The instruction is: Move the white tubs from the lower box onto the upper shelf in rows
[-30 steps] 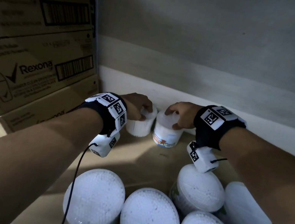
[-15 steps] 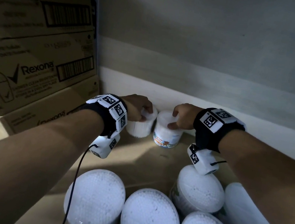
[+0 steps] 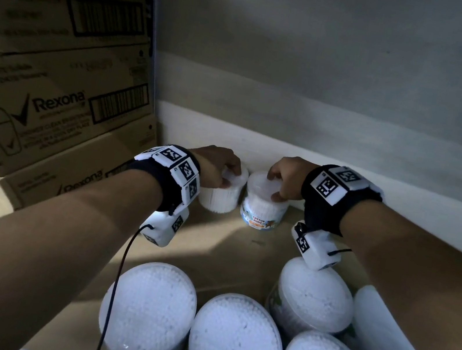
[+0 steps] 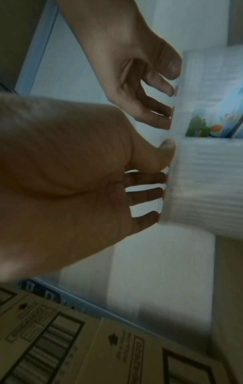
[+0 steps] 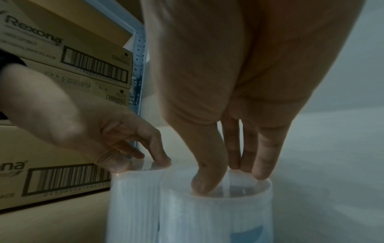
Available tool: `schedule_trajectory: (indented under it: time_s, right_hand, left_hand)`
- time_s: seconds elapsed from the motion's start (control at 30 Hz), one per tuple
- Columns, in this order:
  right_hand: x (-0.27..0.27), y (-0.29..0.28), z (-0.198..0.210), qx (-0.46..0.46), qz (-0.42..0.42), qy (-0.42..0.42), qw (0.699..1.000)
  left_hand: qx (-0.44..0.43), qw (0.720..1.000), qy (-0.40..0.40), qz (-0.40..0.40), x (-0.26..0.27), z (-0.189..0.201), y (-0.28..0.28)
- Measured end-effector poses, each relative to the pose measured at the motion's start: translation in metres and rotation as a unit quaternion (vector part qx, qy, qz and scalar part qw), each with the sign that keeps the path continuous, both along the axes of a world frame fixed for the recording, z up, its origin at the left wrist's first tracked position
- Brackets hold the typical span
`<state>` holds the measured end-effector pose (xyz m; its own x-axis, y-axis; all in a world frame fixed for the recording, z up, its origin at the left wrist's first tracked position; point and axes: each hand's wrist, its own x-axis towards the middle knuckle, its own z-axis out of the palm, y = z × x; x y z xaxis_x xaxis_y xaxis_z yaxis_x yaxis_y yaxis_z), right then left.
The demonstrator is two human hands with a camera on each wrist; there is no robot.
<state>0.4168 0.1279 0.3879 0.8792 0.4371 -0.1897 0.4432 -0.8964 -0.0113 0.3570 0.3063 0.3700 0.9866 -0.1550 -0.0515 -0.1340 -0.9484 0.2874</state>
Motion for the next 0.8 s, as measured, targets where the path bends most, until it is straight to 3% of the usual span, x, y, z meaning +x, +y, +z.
schedule_trajectory:
  time_s: [0.23, 0.4, 0.5, 0.6, 0.8]
  right_hand:
    - [0.007, 0.001, -0.006, -0.005, -0.001, -0.018, 1.000]
    - [0.011, 0.000, -0.009, -0.003, 0.001, -0.018, 1.000]
    - [0.010, -0.001, -0.010, 0.000, -0.001, -0.013, 1.000]
    - [0.008, -0.001, -0.009, 0.000, 0.000, -0.015, 1.000]
    - [0.011, -0.001, -0.011, -0.001, 0.008, -0.027, 1.000]
  left_hand:
    - [0.011, 1.000, 0.004, -0.026, -0.003, 0.002, 0.001]
    - [-0.013, 0.997, 0.057, -0.051, 0.000, 0.014, 0.009]
    - [-0.047, 0.999, 0.010, -0.012, 0.001, 0.014, 0.011]
    - [-0.019, 0.997, -0.050, 0.048, 0.003, 0.010, 0.003]
    - [0.028, 0.997, -0.021, 0.063, 0.006, 0.000, -0.003]
